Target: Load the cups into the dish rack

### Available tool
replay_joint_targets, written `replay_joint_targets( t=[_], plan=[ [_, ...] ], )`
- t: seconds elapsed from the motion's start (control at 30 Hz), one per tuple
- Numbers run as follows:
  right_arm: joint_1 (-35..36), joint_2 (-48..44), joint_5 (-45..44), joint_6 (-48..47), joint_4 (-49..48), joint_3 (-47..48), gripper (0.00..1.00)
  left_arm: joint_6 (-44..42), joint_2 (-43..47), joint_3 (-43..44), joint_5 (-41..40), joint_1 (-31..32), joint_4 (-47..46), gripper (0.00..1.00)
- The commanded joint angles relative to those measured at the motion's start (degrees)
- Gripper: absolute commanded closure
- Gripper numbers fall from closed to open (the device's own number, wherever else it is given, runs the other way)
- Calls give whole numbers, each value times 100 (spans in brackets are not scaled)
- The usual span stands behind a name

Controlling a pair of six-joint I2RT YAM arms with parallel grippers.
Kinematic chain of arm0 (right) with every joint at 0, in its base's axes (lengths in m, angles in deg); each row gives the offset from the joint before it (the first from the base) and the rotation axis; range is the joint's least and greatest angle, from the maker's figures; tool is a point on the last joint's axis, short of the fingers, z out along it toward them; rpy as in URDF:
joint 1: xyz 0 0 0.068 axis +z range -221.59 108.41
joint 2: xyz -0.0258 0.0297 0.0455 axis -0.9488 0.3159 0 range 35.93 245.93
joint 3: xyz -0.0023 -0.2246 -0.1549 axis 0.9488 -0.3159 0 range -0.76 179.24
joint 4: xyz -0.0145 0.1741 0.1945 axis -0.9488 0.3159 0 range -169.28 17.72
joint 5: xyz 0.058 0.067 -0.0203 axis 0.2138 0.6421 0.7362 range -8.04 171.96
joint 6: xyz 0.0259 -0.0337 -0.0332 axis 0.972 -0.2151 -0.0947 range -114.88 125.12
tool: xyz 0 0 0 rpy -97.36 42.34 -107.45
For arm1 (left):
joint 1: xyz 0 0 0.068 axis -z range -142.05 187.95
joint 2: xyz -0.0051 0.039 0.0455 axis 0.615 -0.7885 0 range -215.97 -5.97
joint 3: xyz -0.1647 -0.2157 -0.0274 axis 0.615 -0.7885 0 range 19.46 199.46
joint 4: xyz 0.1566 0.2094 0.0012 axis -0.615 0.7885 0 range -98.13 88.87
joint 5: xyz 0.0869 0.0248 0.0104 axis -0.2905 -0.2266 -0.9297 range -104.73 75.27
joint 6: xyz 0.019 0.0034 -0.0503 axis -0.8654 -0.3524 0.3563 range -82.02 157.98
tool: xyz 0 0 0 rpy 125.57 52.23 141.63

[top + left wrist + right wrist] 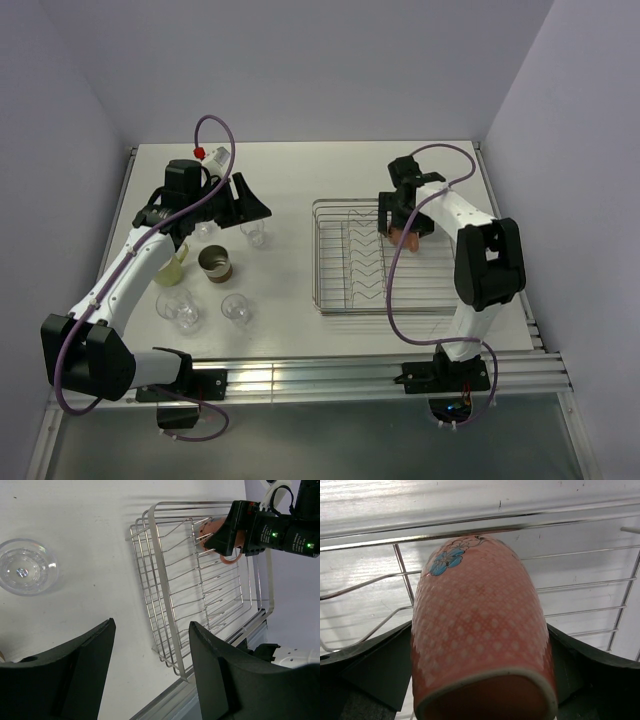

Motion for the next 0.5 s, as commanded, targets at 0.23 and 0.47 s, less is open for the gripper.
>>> replay_joint_targets(
  t=[0.23,0.47],
  plan=[
    [23,-751,-164,121,178,287,1,-160,-7,30,-113,-26,-92,33],
    [23,-1119,-253,139,230,314,1,-230,-69,75,-965,-18,233,34]
  ],
)
